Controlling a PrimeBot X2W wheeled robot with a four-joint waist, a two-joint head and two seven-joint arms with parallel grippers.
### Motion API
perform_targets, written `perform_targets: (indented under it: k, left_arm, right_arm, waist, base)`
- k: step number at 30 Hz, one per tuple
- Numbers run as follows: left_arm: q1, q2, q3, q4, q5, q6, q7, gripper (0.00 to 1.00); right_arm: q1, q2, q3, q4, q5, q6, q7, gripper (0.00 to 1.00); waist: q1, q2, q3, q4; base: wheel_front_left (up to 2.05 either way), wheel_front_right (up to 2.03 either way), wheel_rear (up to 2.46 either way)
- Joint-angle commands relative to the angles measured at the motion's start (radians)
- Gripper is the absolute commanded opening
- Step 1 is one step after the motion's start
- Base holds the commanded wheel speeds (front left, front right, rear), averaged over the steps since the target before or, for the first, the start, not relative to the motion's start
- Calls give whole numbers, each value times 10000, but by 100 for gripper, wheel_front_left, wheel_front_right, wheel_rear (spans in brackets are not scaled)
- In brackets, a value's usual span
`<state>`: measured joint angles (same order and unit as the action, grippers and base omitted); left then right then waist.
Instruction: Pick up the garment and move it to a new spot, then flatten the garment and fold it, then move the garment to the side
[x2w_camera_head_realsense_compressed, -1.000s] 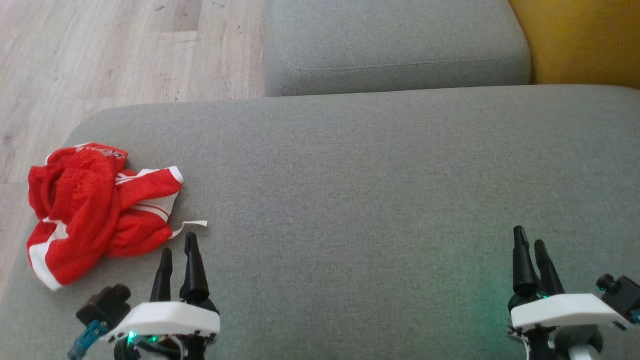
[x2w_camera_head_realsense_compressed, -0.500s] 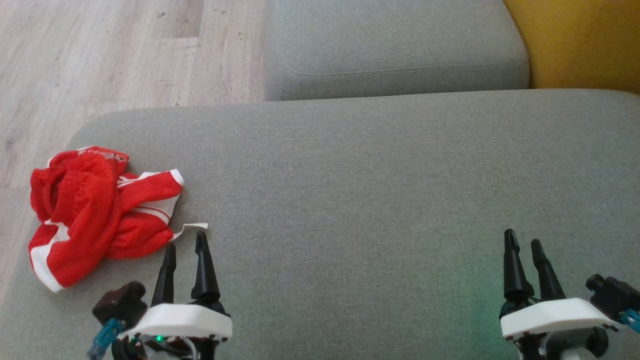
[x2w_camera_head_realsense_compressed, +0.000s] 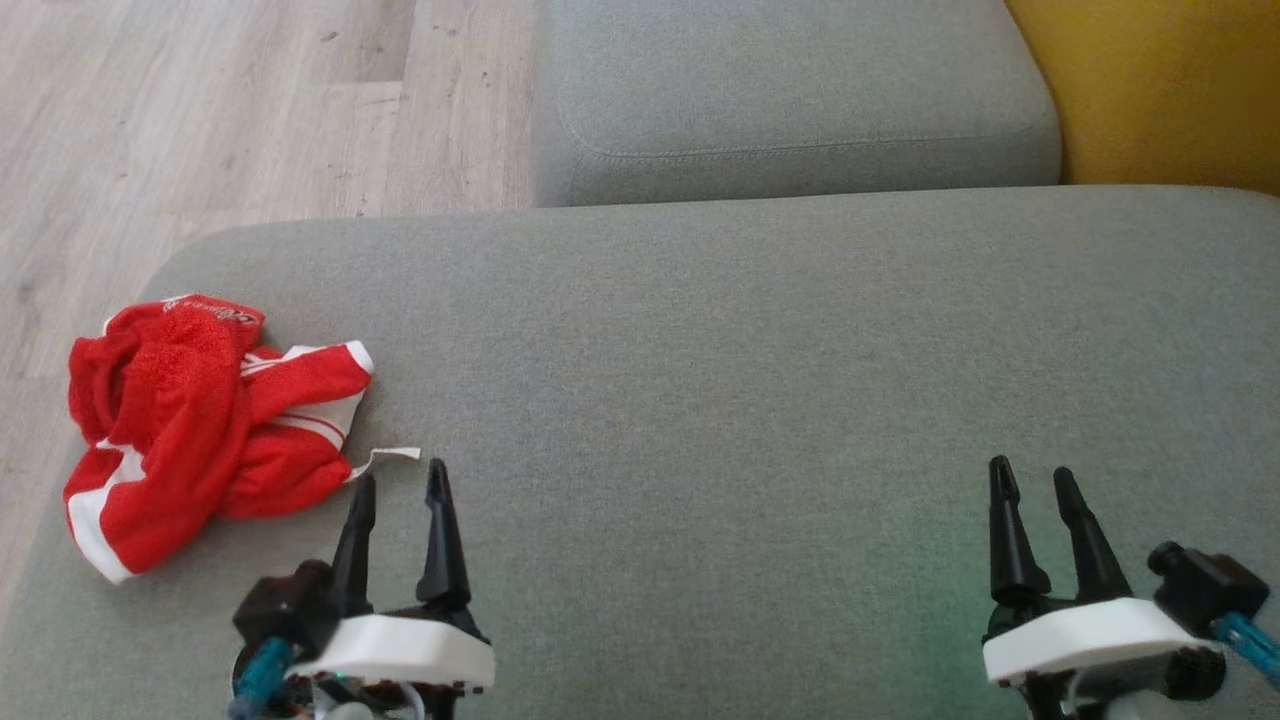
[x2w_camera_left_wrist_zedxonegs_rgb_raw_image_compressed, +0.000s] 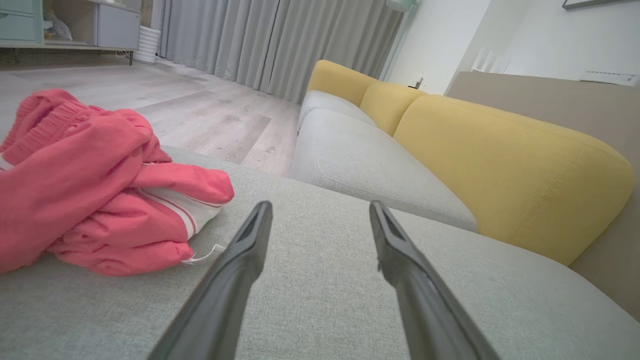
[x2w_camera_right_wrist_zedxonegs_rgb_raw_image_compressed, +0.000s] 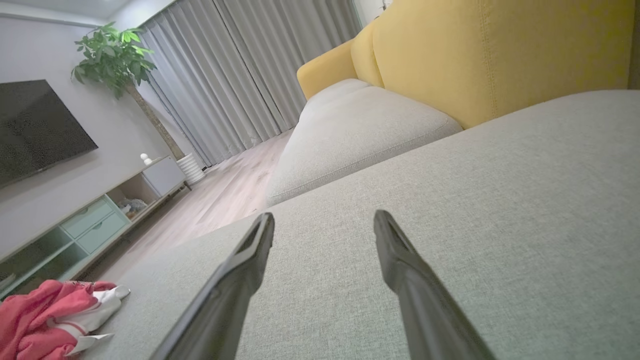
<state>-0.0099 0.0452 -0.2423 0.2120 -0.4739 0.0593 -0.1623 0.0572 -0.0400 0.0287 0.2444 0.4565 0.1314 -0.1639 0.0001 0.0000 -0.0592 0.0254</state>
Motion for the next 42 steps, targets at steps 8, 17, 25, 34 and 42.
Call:
perform_targets:
  k: [8,17,25,34,42]
  left_arm:
    - [-312,44,-96,-140,1069,234,-406,100]
    - [-344,47,-342,-9,1896,444,-672,100]
    - [-374,50,-489,186,2715,737,-940,100]
    - [-392,50,-462,401,2723,820,-995,100]
    - [-440,50,-423,605,2640,811,-995,100]
  right_arm:
    - [-105,-91,394,-390,-1250,-6,-395,100]
    - [-21,-96,491,-399,-2271,-7,-659,100]
    - [94,-101,611,-322,-3326,-7,-925,100]
    - [137,-103,460,-200,-3534,-7,-979,100]
    - [137,-103,384,-119,-3463,-7,-979,100]
  waist:
    - [-1,0,-43,-1]
    - [-1,0,-90,32]
    - [-1,0,-175,77]
    - [-1,0,-210,117]
    - [-1,0,-204,146]
  base:
    - [0,0,0]
    - [0,0,0]
    - [0,0,0]
    - [0,0,0]
    - [0,0,0]
